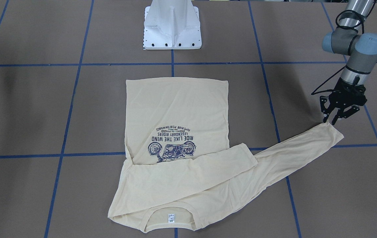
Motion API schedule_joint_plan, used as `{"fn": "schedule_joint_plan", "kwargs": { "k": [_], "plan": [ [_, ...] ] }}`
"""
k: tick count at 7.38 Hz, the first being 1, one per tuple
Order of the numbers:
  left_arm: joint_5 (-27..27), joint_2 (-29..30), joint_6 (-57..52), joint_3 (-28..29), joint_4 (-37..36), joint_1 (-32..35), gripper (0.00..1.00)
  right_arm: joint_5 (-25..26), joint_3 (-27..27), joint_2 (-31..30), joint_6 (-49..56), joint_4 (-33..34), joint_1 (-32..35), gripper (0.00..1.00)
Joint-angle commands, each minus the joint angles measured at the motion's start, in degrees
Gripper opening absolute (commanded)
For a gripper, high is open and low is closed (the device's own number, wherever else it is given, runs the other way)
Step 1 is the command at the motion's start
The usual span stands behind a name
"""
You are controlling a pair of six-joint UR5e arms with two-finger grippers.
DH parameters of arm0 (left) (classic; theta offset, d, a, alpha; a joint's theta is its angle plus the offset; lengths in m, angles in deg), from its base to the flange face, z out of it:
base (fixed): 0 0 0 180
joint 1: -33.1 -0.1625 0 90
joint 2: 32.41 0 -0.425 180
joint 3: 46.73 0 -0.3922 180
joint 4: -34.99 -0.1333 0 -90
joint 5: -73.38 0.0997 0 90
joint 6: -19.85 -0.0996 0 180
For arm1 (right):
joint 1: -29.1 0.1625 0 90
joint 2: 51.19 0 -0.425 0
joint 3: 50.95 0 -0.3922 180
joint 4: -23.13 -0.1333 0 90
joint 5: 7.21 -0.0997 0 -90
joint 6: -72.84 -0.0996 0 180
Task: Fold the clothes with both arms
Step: 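Lower the left gripper to the other sleeve cuff and grasp it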
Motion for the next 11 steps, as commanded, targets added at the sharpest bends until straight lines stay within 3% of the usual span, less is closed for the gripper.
{"fn": "schedule_joint_plan", "kwargs": {
  "k": [1,3,4,5,7,8,9,11],
  "plan": [
    [-0.05,0.0,-0.03,0.0,0.0,-0.33,0.37,-0.04,-0.03,0.0,0.03,-0.06,0.0,1.0],
    [-0.05,0.0,0.06,0.0,0.0,-0.94,0.32,0.05,-0.2,0.0,0.21,-0.06,0.0,1.0],
    [-0.05,0.0,0.06,0.0,0.0,-1.03,0.2,-0.04,-0.2,0.0,0.21,-0.06,0.0,1.0],
    [-0.05,0.0,0.06,-0.09,0.09,-1.03,0.0,-0.04,-0.2,0.0,0.12,-0.06,0.0,1.0],
    [-0.05,0.0,-0.03,-0.52,0.79,-0.77,0.0,-0.04,-0.2,0.0,0.12,-0.06,0.0,1.0],
    [-2.75,-0.09,-0.03,-3.31,-0.25,-0.6,0.0,-0.04,-0.29,0.0,0.12,-0.06,0.0,1.0],
    [-8.87,0.0,-0.82,-6.47,-0.87,0.71,0.0,-0.04,-0.55,0.0,0.12,-0.06,0.0,1.0],
    [-9.63,2.1,-5.2,-12.09,-6.82,5.02,0.0,-0.04,-0.47,0.0,0.03,-0.06,0.0,1.0]
  ]
}}
